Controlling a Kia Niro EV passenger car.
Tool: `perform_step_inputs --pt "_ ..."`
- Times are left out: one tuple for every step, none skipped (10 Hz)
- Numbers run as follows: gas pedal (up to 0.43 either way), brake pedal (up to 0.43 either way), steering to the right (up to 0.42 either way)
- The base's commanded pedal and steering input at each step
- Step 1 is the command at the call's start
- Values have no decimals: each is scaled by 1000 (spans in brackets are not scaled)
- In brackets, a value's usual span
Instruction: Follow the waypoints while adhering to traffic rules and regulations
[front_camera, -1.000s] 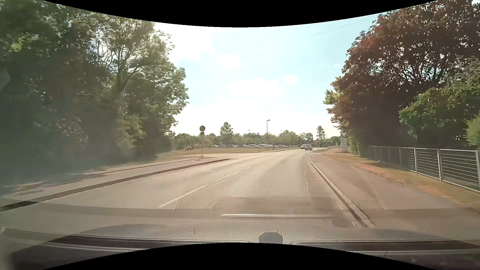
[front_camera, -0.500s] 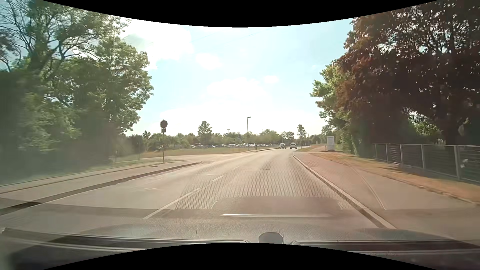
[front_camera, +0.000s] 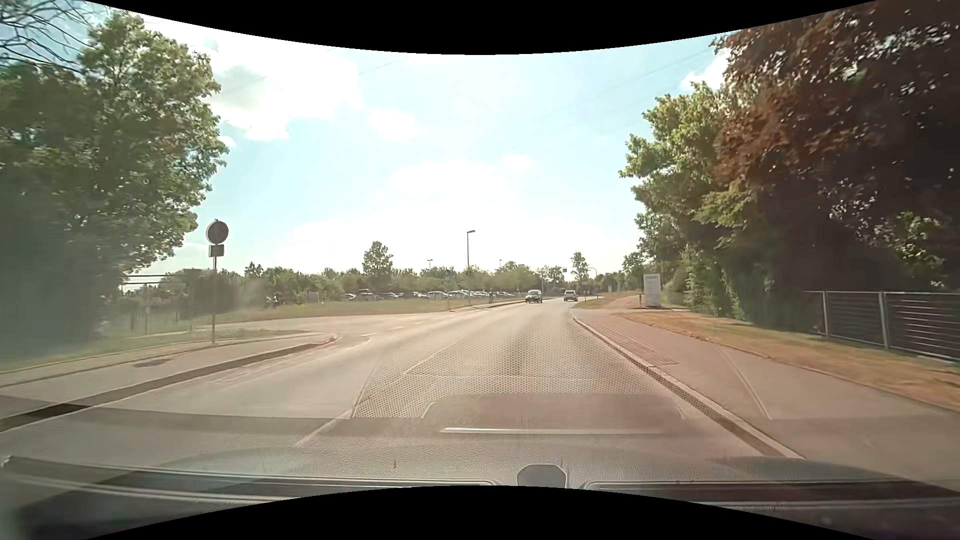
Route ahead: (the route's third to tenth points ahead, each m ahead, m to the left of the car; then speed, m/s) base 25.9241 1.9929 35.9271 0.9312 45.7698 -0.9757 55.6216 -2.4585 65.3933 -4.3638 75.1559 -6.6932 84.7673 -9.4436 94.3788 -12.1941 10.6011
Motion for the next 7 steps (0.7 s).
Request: perform_step_inputs --pt "118 6 36" --pt "110 6 36" --pt "87 6 34" --pt "79 6 34" --pt "67 6 33" --pt "59 6 30" --pt "47 6 26"
